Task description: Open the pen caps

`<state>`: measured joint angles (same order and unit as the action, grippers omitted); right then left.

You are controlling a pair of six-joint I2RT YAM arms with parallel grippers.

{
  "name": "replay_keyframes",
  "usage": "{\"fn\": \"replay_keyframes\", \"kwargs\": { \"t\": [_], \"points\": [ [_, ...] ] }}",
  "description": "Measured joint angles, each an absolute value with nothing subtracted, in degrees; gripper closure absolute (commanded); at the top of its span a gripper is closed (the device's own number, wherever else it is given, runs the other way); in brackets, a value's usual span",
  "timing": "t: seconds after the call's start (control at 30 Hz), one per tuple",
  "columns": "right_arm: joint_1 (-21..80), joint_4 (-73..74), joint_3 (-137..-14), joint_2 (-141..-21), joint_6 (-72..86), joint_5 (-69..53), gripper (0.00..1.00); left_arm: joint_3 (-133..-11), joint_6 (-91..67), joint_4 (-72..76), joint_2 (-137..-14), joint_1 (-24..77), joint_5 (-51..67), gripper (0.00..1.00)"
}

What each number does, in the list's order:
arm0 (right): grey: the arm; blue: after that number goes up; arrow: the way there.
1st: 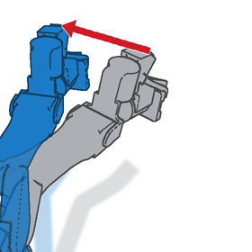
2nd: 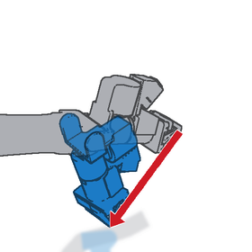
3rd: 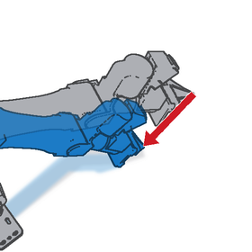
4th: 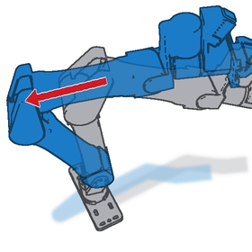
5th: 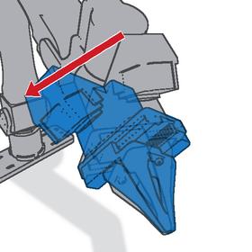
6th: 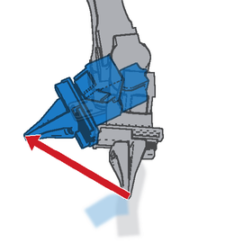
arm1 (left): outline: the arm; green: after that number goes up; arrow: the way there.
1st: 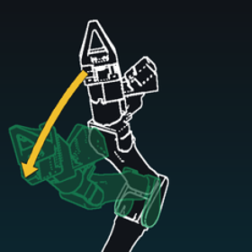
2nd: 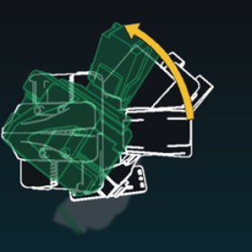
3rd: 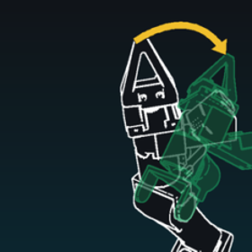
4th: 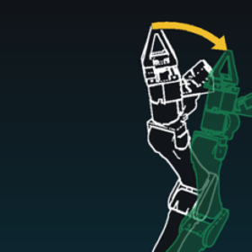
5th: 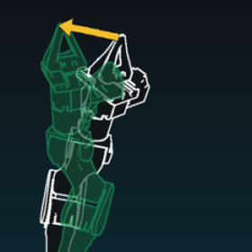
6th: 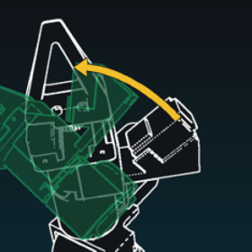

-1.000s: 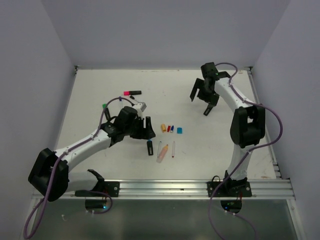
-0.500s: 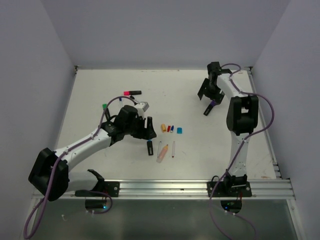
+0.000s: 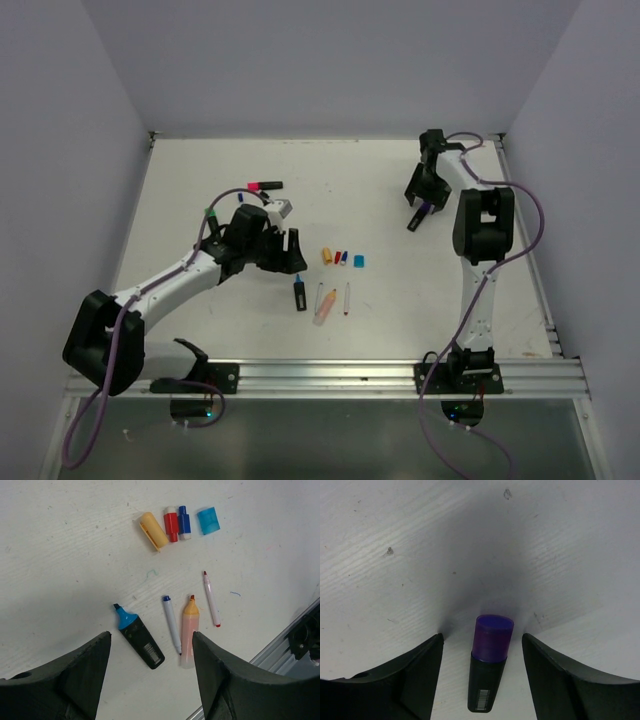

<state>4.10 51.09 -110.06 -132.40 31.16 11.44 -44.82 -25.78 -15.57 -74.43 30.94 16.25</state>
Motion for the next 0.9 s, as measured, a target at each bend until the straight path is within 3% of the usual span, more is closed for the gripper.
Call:
{"fn": "replay_keyframes", "kwargs": {
  "t": [0.07,0.13,0.37,0.67,0.9],
  "points": [
    [4.1,49.8,-109.5,-132.4,30.7,11.4,0.39,-44.9,-25.6,-15.6,-74.9,30.3,16.7,0.30],
    [4.1,48.9,-109.2,-132.4,30.2,10.9,0.50,-45.3,-25.4,-15.7,-75.4,30.0,17.1,0.31],
    [4.1,45.6,-106.9,-131.1,28.9,10.5,1.00,-47.6,-24.4,-16.0,-76.0,30.0,18.6,0.32],
    [5.1,44.8,-100.9,-126.1,29.4,6.5,1.00,-51.3,-25.9,-15.2,-76.9,30.0,23.6,0.31],
    [12.1,45.5,-90.5,-110.3,32.6,-0.3,1.00,-56.1,-30.4,-11.1,-81.2,30.0,29.3,0.30]
  ]
}}
